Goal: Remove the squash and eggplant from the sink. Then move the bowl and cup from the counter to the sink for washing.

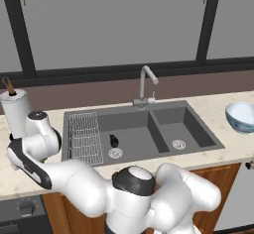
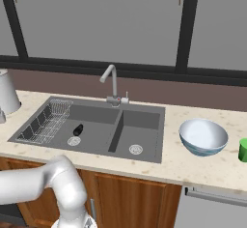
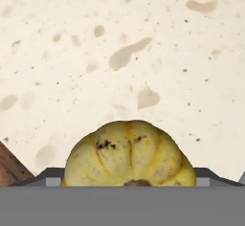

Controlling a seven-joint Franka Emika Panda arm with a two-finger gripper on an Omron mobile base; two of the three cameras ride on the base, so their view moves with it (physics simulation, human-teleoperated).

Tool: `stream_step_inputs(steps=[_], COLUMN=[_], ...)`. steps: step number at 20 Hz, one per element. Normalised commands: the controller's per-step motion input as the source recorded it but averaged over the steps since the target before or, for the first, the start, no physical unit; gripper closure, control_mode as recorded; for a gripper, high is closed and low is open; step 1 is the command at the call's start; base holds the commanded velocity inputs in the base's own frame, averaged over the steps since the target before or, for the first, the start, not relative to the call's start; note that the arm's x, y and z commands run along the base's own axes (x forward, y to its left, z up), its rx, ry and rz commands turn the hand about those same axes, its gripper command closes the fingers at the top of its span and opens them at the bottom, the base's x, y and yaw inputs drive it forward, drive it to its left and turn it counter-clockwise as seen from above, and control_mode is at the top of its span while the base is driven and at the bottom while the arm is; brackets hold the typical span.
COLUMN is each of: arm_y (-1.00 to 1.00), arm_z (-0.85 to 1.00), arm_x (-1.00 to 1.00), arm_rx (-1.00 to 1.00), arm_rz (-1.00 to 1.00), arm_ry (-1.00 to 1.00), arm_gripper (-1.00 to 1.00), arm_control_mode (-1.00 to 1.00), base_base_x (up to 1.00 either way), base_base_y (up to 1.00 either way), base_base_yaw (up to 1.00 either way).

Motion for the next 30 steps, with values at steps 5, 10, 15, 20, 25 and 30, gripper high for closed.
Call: stream_step_inputs(steps=[5, 10, 15, 20, 25, 30], arm_y=[0.09, 0.05, 0.05, 0.09, 0.08, 0.06], arm_z=[-0.19, -0.16, -0.15, -0.18, -0.15, -0.15], arm_x=[0.05, 0.11, 0.10, 0.09, 0.07, 0.04], arm_rx=[-0.04, -0.03, 0.00, 0.00, 0.00, 0.00], arm_rz=[0.00, 0.00, 0.00, 0.00, 0.00, 0.00], arm_ry=[0.00, 0.01, 0.03, 0.02, 0.01, 0.01], arm_gripper=[1.00, 1.00, 1.00, 1.00, 1.00, 1.00], arm_control_mode=[-1.00, -1.00, -1.00, -1.00, -1.00, -1.00], base_base_x=[0.00, 0.00, 0.00, 0.00, 0.00, 0.00], base_base_y=[0.00, 0.00, 0.00, 0.00, 0.00, 0.00], base_base_yaw=[0.00, 0.00, 0.00, 0.00, 0.00, 0.00])
